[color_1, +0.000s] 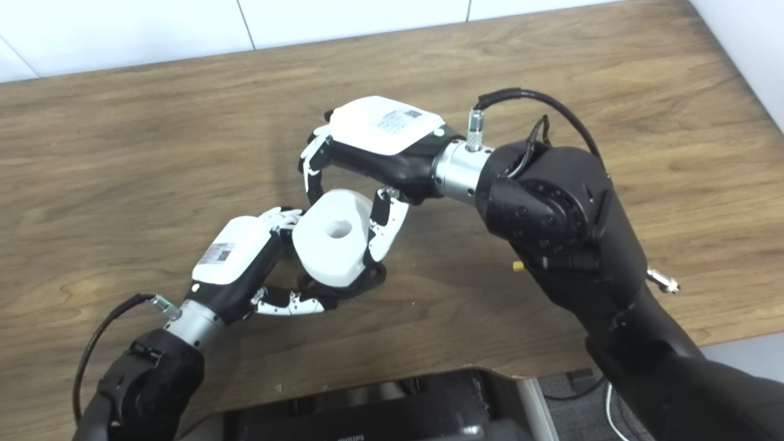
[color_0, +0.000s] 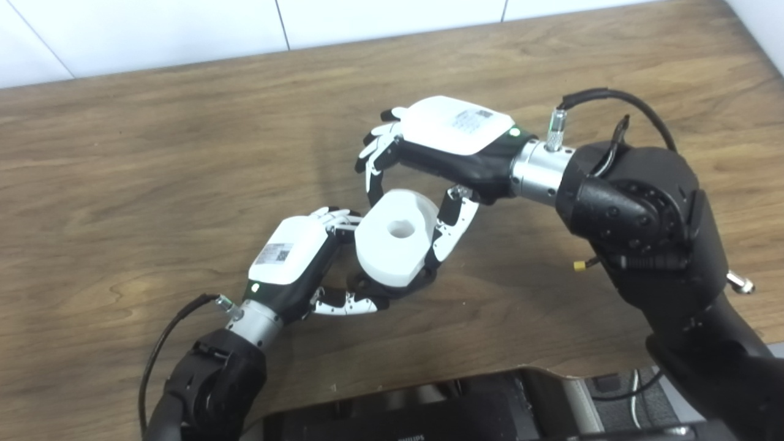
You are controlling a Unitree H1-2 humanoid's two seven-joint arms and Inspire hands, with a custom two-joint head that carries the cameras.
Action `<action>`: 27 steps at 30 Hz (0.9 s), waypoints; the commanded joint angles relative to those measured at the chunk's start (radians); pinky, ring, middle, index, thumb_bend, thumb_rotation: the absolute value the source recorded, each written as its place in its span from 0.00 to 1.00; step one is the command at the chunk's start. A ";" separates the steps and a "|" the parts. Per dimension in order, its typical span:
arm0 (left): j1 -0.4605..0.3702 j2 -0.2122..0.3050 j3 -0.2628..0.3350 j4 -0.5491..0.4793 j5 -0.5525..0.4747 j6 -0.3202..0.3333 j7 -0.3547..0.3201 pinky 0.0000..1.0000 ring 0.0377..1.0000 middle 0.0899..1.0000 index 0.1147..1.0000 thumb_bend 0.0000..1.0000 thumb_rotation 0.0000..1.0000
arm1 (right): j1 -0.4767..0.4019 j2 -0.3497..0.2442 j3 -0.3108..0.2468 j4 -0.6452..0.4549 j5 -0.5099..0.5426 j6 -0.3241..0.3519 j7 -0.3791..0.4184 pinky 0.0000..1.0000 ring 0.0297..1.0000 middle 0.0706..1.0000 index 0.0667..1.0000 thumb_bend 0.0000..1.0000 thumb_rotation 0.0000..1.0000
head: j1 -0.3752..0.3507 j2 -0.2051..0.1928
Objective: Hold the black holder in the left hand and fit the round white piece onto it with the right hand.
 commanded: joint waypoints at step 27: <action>-0.004 0.005 0.004 0.004 0.017 0.025 -0.022 0.92 0.85 0.76 0.42 0.52 0.05 | 0.030 0.009 0.011 -0.035 -0.017 -0.028 -0.032 1.00 0.90 0.80 0.44 0.53 0.14 | 0.002 0.008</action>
